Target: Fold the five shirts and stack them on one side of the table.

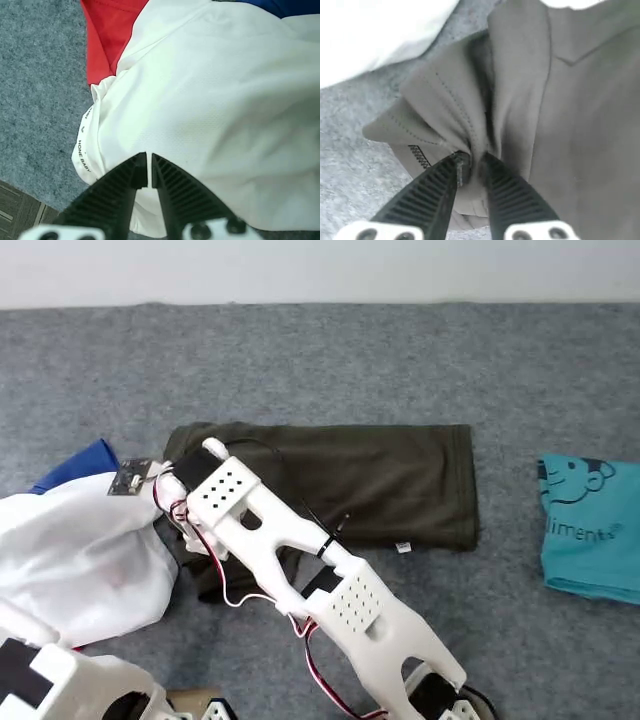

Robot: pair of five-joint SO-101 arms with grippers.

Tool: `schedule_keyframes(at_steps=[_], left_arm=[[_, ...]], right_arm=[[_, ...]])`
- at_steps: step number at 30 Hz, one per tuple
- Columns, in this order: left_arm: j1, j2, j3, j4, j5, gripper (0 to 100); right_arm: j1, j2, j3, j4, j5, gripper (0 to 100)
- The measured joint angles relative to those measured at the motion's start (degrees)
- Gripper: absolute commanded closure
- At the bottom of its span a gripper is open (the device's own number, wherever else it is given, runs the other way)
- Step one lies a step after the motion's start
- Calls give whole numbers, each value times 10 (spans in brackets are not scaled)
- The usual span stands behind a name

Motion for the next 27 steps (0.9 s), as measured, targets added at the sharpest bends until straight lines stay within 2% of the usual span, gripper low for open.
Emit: schedule_keyframes(at_steps=[7, 19, 27], left_arm=[[0, 0, 0, 0, 0, 964], [0, 0, 0, 0, 0, 964], [0, 0, 0, 0, 0, 964]], right_arm=[[5, 0, -10, 10, 7, 987], [73, 0, -76, 11, 10, 984], [133, 14, -76, -55, 10, 983]])
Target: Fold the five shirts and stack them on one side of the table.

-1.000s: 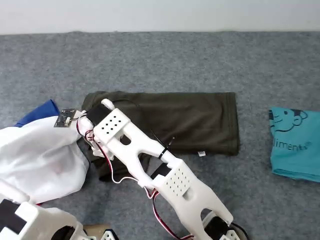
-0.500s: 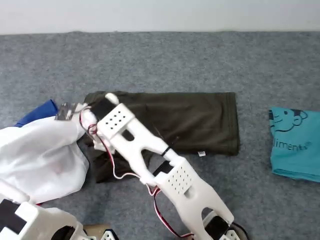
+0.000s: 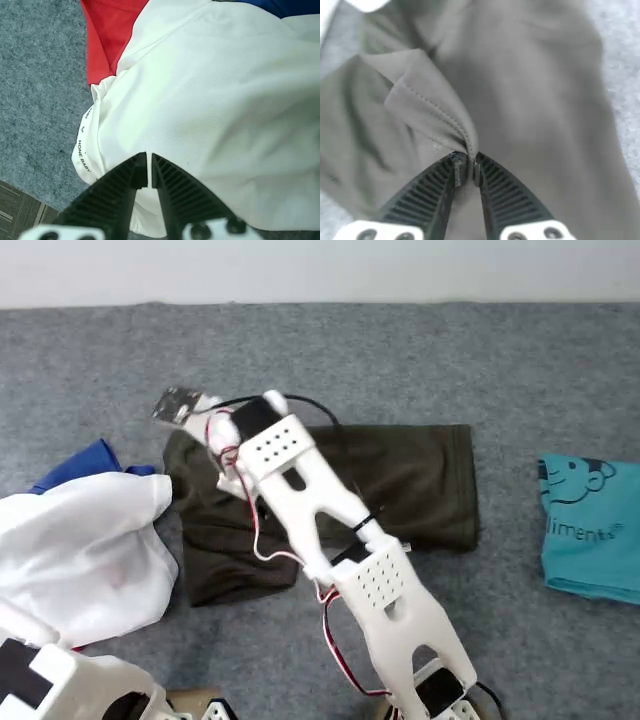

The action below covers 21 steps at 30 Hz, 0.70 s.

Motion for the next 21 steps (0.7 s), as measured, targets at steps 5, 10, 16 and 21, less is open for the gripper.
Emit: schedule_keyframes(at_steps=[5, 10, 16, 21], left_arm=[[0, 0, 0, 0, 0, 964], [0, 0, 0, 0, 0, 964], [0, 0, 0, 0, 0, 964], [0, 0, 0, 0, 0, 964]], right_arm=[[19, 13, 0, -19, 0, 871], [21, 20, 0, -19, -6, 741], [21, 19, -37, 19, -37, 791], [21, 19, -63, 73, -37, 961]])
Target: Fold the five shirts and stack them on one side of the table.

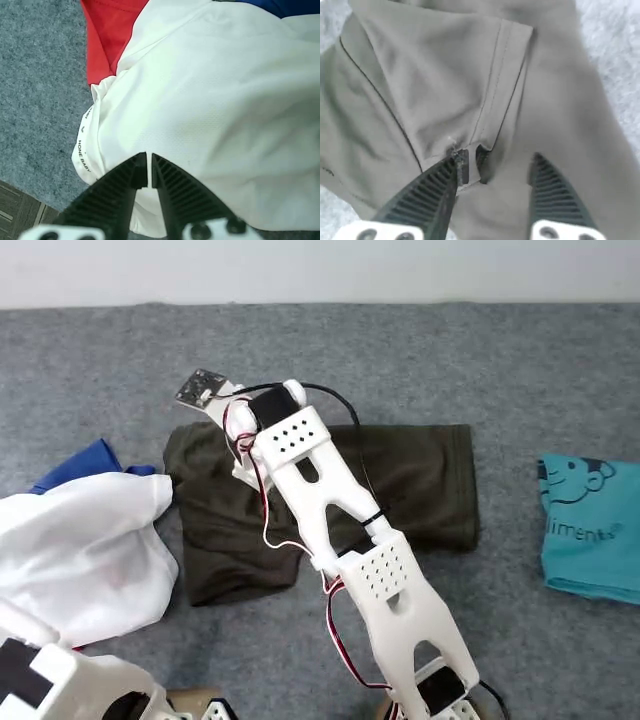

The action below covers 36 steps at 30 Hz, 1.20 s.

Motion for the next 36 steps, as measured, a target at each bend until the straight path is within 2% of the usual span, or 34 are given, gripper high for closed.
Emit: schedule_keyframes(at_steps=[11, 18, 24, 30, 36], left_arm=[[0, 0, 0, 0, 0, 964], [0, 0, 0, 0, 0, 964], [0, 0, 0, 0, 0, 964], [0, 0, 0, 0, 0, 964], [0, 0, 0, 0, 0, 964]], right_arm=[[-2, -32, 185, 0, -2, 988], [52, -32, 191, -14, -2, 988], [54, -32, 113, -13, -2, 984], [22, -33, 75, 0, -3, 984], [-39, -113, 190, 0, -3, 981]])
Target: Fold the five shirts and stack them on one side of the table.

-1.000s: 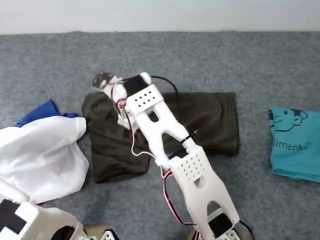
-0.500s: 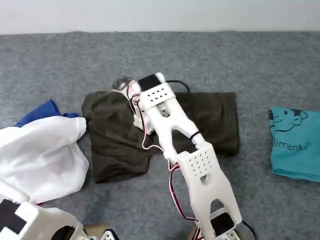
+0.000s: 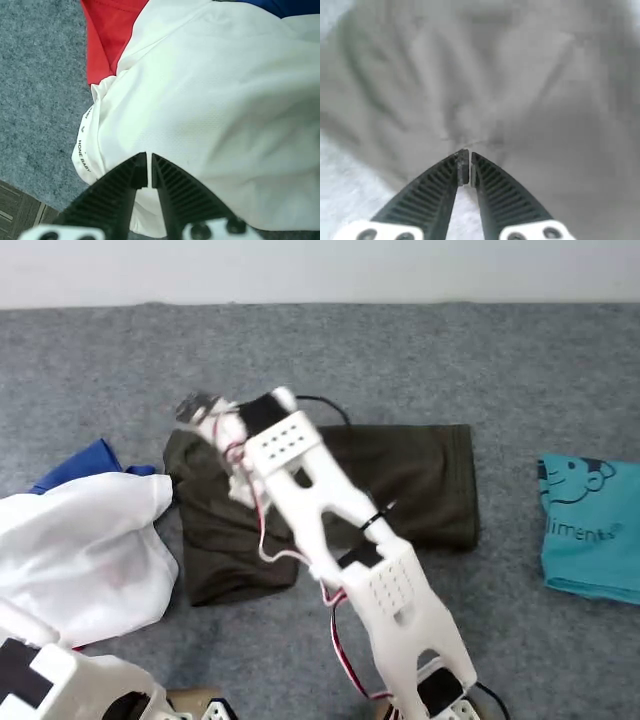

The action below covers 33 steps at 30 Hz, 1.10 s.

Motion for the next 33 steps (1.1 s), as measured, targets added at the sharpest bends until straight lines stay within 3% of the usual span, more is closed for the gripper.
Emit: schedule_keyframes(at_steps=[8, 16, 19, 26, 33], left_arm=[[0, 0, 0, 0, 0, 964], [0, 0, 0, 0, 0, 964], [0, 0, 0, 0, 0, 964], [0, 0, 0, 0, 0, 964], [0, 0, 0, 0, 0, 964]], right_arm=[[-112, -90, 196, 0, 0, 760], [-186, -62, 210, -11, 0, 764], [-188, -19, 210, -25, 1, 775], [-184, 5, 200, -34, 52, 929], [-161, 16, 178, -34, 69, 943]])
